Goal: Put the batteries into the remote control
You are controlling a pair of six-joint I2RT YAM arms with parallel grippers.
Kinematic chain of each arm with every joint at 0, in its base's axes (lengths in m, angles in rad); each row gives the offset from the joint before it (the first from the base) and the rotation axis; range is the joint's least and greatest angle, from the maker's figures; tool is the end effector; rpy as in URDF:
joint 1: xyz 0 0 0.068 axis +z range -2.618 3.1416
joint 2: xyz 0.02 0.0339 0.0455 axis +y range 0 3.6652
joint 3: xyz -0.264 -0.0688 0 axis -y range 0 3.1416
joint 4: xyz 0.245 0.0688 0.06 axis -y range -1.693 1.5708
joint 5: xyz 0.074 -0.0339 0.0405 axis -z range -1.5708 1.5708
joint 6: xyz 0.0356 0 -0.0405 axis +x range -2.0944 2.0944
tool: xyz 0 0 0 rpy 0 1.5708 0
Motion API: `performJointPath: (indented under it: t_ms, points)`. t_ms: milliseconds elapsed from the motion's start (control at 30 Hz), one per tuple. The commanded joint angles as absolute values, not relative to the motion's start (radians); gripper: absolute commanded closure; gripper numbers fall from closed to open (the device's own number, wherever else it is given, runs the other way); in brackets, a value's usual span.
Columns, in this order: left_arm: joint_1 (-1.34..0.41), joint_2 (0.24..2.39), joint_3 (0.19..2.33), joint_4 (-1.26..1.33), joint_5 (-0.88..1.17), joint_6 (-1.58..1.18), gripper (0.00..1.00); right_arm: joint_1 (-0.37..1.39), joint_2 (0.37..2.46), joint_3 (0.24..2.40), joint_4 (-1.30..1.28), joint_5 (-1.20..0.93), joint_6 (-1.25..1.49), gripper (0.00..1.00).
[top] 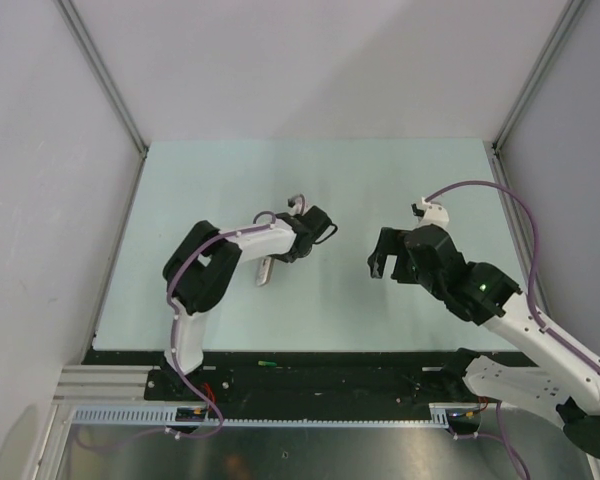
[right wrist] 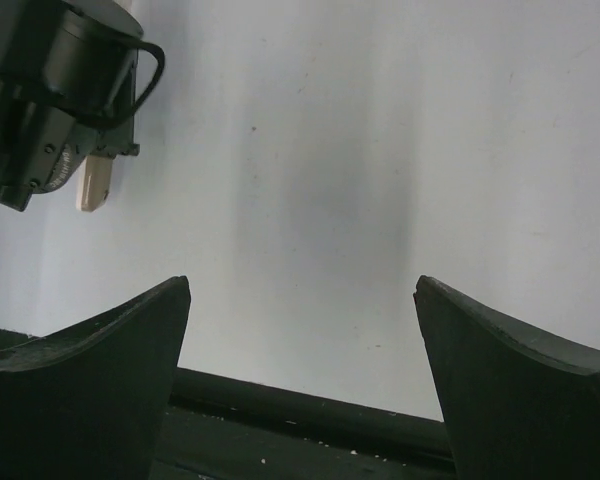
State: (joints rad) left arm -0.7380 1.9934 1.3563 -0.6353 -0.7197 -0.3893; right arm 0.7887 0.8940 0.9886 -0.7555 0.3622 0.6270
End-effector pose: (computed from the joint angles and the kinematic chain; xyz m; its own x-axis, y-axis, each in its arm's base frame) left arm 0.3047 -0.2454 0.1604 -0.7918 0.3343 -0.5111 0.0671 0.8794 0.4713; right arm 0.1341 0.1171 0.3363 -0.6239 0.1505 -0.7669 -0.1238 0.9499 0.2870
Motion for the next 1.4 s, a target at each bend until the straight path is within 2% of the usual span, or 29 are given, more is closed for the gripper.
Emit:
performJointPath:
  t_ms: [0, 67, 200, 333, 633, 767, 933, 1100, 1367]
  points:
    - [-0.721, 1.991, 1.44, -0.739, -0.839, -0.391, 1.0, 0.782, 0.868, 1.011, -0.761, 0.4, 0.586, 0.0]
    - [-0.719, 2.012, 1.465, -0.744, -0.836, -0.399, 0.99, 0.77, 0.87, 1.011, -0.758, 0.384, 0.577, 0.0]
    - [-0.726, 2.048, 1.48, -0.744, -0.784, -0.436, 0.85, 0.747, 0.871, 1.011, -0.758, 0.362, 0.561, 0.0]
    - [-0.739, 2.08, 1.482, -0.741, -0.764, -0.456, 0.66, 0.729, 0.862, 1.011, -0.769, 0.35, 0.557, 0.0]
    - [-0.749, 2.096, 1.509, -0.739, -0.729, -0.485, 0.45, 0.683, 0.841, 1.011, -0.773, 0.314, 0.552, 0.0]
    - [-0.764, 1.994, 1.531, -0.739, -0.726, -0.477, 0.34, 0.673, 0.841, 1.011, -0.77, 0.307, 0.558, 0.0]
    - [-0.793, 1.706, 1.545, -0.686, -0.712, -0.457, 0.23, 0.67, 0.842, 1.012, -0.758, 0.308, 0.56, 0.0]
    - [-0.798, 1.451, 1.405, -0.572, -0.632, -0.48, 0.0, 0.672, 0.865, 1.011, -0.747, 0.305, 0.572, 0.0]
    - [-0.79, 1.062, 1.079, -0.486, -0.609, -0.511, 0.0, 0.673, 0.887, 1.003, -0.71, 0.33, 0.555, 0.0]
